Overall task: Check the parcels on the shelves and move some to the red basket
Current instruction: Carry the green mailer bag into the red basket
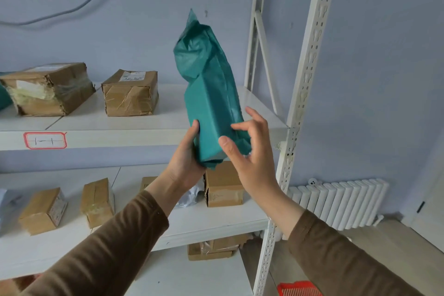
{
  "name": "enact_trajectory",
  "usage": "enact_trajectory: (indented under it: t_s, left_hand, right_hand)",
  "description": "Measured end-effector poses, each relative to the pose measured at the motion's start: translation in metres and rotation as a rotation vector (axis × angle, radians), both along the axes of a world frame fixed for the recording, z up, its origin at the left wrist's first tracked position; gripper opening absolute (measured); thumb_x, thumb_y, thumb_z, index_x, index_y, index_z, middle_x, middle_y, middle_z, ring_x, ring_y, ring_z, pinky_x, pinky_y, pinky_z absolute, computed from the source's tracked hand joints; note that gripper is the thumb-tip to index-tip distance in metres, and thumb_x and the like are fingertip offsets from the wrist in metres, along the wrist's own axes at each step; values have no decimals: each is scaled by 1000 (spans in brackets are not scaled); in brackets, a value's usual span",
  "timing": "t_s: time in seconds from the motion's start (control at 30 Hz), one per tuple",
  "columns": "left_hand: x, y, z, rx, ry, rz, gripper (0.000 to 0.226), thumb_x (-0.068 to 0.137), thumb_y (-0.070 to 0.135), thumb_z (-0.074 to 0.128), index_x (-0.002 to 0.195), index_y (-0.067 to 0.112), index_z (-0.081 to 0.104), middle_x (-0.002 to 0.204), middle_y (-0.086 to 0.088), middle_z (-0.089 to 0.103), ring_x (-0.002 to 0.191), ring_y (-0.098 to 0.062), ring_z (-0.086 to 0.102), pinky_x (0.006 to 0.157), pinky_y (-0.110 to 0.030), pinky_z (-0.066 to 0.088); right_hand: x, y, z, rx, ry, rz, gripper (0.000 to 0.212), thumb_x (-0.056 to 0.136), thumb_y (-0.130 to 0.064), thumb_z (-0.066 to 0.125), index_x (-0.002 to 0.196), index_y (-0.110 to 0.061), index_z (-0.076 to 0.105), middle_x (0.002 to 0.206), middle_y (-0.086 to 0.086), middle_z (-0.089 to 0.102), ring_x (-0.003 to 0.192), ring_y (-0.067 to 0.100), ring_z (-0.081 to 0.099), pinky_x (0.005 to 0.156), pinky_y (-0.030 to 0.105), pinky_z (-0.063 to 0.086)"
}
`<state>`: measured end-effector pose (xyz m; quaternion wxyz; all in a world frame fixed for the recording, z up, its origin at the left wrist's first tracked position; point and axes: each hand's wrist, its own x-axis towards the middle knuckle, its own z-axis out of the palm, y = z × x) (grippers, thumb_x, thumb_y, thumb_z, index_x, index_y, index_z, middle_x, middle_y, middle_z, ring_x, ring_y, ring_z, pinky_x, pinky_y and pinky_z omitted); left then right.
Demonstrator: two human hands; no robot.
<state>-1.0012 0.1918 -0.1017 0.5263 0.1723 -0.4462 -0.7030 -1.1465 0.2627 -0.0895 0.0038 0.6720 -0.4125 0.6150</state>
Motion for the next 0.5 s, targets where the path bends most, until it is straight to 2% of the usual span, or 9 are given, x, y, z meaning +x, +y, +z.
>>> enact_trajectory:
  t_s: [0.03,0.13,0.17,0.23,0.3,0.33,0.43,0.5]
  left_hand:
    - [0,1,-1,-58,-31,44,64,97,50,62,150,16,49,146,-16,60,129,-34,58,113,-55,38]
    - [-3,13,-1,-176,-123,192,64,84,31,80,138,20,49,133,-12,68,120,-31,66,98,-48,55]
    - [-6,19,-2,-232,-173,226,62,81,30,84,132,24,50,131,-9,68,120,-30,66,93,-43,58]
    - [-13,32,-2,-351,-270,295,57,82,31,87,124,31,48,130,1,61,120,-24,62,84,-36,62]
    - [-20,42,-3,-435,-308,346,52,86,32,83,124,35,46,131,5,54,118,-23,59,80,-39,64]
    - [-22,45,-4,-455,-314,349,50,88,36,79,125,36,47,131,3,53,117,-23,59,79,-38,64]
    - [-24,50,0,-505,-326,341,40,99,46,57,136,39,46,126,0,56,111,-18,62,80,-24,58]
    - [-24,49,4,-482,-319,334,37,108,40,46,145,39,40,126,-6,58,111,-15,65,88,-26,58]
  right_hand:
    - [-7,0,-3,55,-64,18,48,86,-58,65,111,-18,57,151,-6,44,138,2,44,99,21,49]
    - [-24,-2,-10,282,-271,130,50,82,-61,70,113,-25,54,138,-10,59,123,11,61,97,40,56]
    - [-27,-2,-13,335,-328,175,48,85,-57,72,117,-26,55,132,-9,64,119,12,64,94,40,58]
    - [-31,0,-16,396,-418,231,38,95,-42,69,124,-22,55,125,-5,68,115,12,67,87,28,59]
    - [-34,3,-16,452,-537,261,31,101,-36,62,126,-18,59,119,-3,72,106,8,70,76,20,57]
    - [-36,2,-17,474,-604,277,31,102,-37,58,127,-18,61,118,-2,73,103,8,70,75,20,56]
    - [-42,-3,-18,577,-790,325,41,105,-45,49,129,-17,66,121,4,75,112,22,70,93,40,57]
    - [-44,-3,-15,665,-926,384,44,105,-48,47,128,-16,68,121,6,76,113,26,71,98,43,55]
